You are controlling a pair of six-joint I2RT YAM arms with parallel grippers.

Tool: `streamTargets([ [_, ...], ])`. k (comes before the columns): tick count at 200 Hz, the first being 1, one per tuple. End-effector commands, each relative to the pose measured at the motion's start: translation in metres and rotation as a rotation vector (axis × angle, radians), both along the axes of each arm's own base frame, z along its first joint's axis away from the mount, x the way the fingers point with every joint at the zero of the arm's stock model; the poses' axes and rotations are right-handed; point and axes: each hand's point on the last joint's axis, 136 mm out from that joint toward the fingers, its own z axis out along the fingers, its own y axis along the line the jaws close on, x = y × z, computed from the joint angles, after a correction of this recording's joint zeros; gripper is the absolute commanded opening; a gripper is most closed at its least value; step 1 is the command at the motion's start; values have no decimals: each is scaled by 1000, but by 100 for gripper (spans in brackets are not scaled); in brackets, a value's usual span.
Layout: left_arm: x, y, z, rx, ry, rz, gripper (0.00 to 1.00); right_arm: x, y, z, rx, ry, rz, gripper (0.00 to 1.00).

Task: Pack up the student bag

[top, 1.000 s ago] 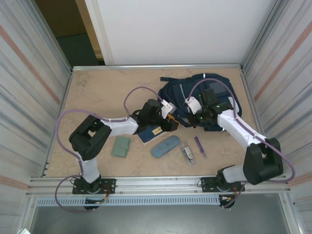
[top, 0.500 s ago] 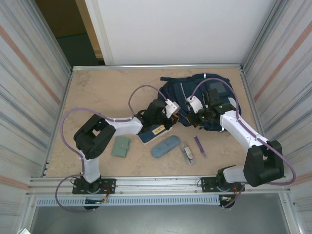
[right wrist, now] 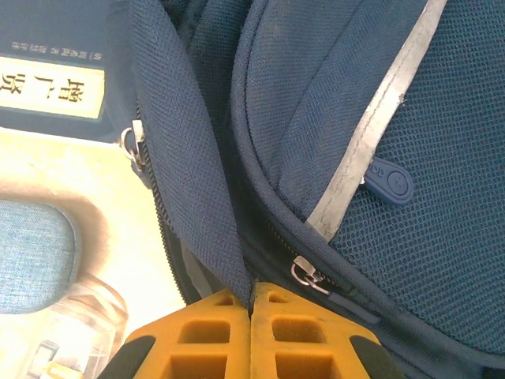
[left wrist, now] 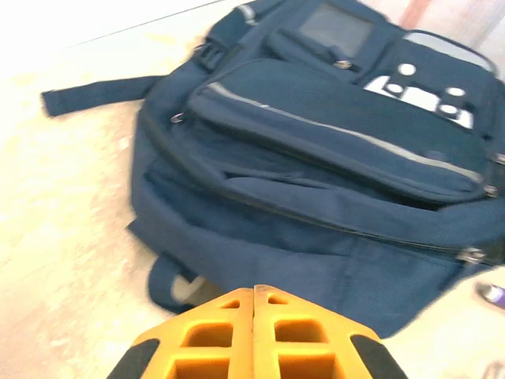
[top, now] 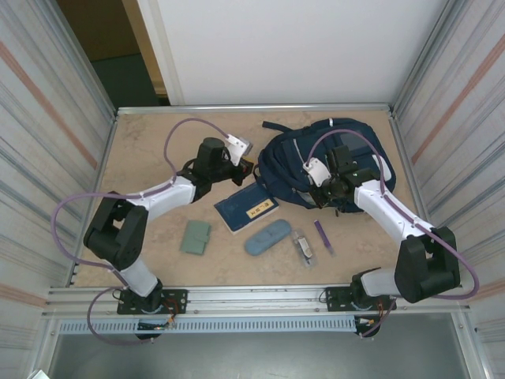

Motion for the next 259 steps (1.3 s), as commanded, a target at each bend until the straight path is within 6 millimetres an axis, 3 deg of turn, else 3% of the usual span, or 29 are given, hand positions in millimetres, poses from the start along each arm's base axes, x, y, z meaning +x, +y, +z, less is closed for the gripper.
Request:
streamTargets([
  [1, -48, -42, 2, -18, -19, -228, 23, 0, 13, 14, 68, -21, 46, 0],
  [7, -55, -52, 1, -30, -26, -240, 31, 0, 19, 20, 105, -27, 45, 0],
  [24, -65, -72, -7, -74, -3, -206, 41, -2, 28, 34, 198, -39, 29, 0],
  [36, -68, -82, -15, -65, 14, -172, 44, -5, 32, 36, 235, -21, 33, 0],
  [47, -69, -91, -24, -31, 7, -135, 56, -8, 33, 34, 248, -1, 37, 0],
  [62, -66, -100, -38, 33, -3, -100, 58, -12, 34, 30, 245, 22, 44, 0],
  [81, -45, -94, -49, 90, -3, 32, 58, -17, 38, 29, 257, 34, 57, 0],
  [113, -20, -86, -54, 151, -64, 148, 51, -21, 44, 32, 276, 35, 77, 0],
  [146, -37, -105, -34, 83, -159, -21, 12, -22, 38, 25, 225, 31, 60, 0],
  [153, -41, -104, -29, 68, -178, -48, 0, -21, 33, 21, 194, 27, 46, 0],
  [176, -51, -92, -16, 8, -190, -116, 0, -14, 15, 15, 77, 15, 4, 0],
  [214, -27, -46, -13, -46, -87, -47, 0, -3, 2, 6, -24, -35, 4, 0],
  [259, -5, -17, -14, 2, -57, -2, 0, 0, -16, -11, -170, -89, 58, 0],
])
